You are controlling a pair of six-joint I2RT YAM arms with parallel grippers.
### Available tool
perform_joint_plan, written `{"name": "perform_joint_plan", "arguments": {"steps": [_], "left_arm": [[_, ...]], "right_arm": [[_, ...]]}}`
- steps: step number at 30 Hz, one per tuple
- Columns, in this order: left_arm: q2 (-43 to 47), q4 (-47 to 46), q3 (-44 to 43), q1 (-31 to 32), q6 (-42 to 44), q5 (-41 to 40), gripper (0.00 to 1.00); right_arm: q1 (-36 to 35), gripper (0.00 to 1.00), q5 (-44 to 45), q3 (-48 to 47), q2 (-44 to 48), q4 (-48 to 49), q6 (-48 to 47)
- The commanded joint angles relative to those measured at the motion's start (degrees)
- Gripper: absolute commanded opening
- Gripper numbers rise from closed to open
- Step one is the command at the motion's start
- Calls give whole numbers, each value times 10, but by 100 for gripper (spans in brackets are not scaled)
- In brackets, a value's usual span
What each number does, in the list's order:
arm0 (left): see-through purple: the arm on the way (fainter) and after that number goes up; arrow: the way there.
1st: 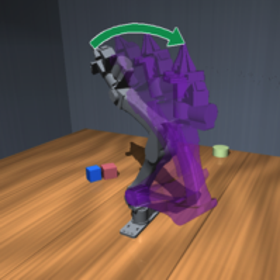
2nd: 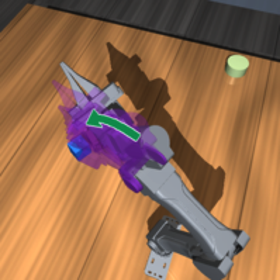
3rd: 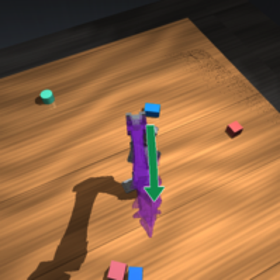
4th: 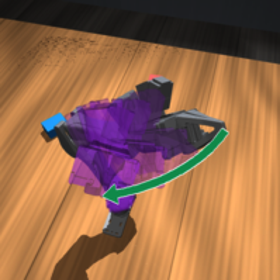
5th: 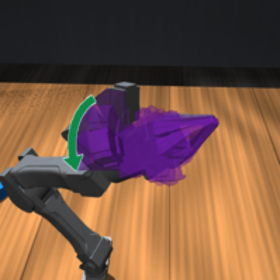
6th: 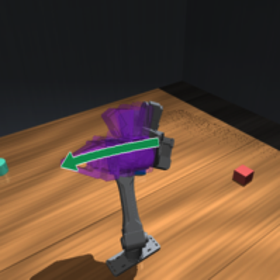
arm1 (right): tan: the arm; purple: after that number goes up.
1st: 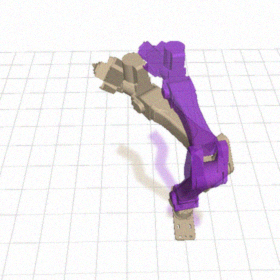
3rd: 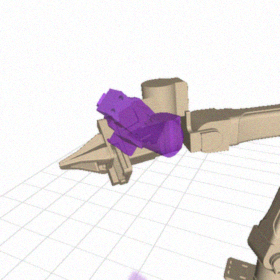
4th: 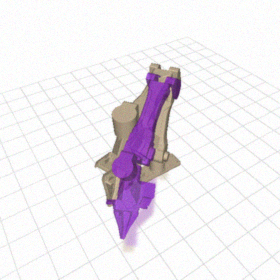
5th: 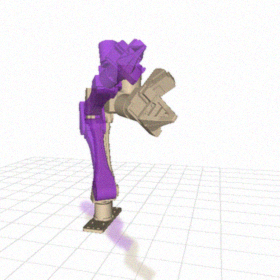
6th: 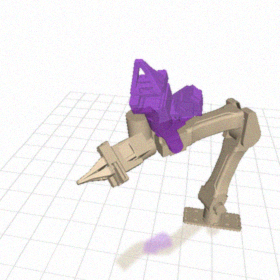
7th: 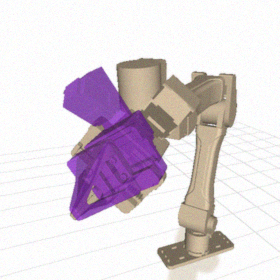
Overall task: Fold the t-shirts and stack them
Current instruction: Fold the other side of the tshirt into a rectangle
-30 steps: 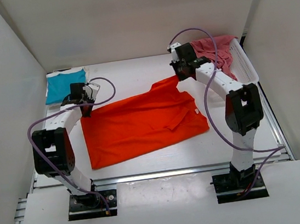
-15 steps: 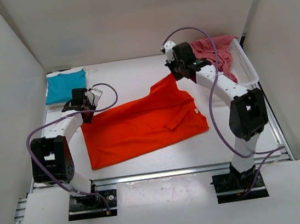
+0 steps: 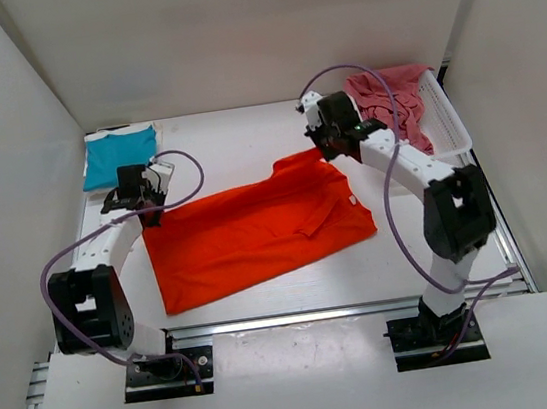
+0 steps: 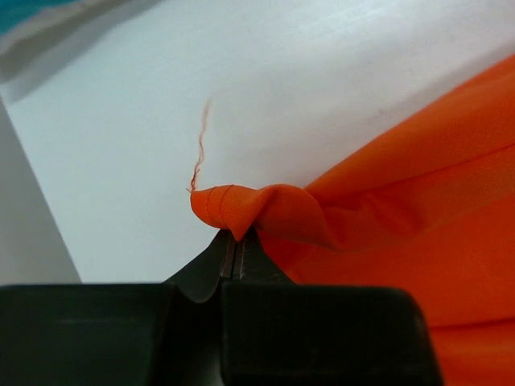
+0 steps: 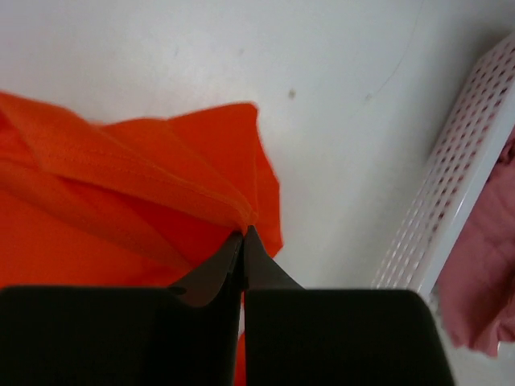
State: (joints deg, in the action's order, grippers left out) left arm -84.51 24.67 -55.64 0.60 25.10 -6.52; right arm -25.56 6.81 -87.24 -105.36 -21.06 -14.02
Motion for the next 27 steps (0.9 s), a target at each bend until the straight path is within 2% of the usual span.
{"name": "perform_joint_plan", "arguments": {"steps": [1,5,8,11,14,20,23,27], "left_arm": [[48,38,41,12,-8,38,0],[73,59,97,20,6,63,0],[98,93,113,22,44,90,9],[124,142,126,19,99,113,37],[144,190,119,18,144,128,55],[125,194,86,47,122,128,60],[96,181,84,70,117,87,57],[51,219,62,44,154,97,52]], "right_arm": [[-24,0,-28,75,91,-28,-3],[-46,0,-59,173,154,-67,10],[-48,0,-81,219,162,-64,9],[-53,0,-81,243,162,-55,-1],[-43,0,-80,251,162,-48,-5],[-34,0,-82,267,173,-30,-14],[-36,0,-86,271,176,-27,-14],[-36,0,-86,269,180,-22,-16]]}}
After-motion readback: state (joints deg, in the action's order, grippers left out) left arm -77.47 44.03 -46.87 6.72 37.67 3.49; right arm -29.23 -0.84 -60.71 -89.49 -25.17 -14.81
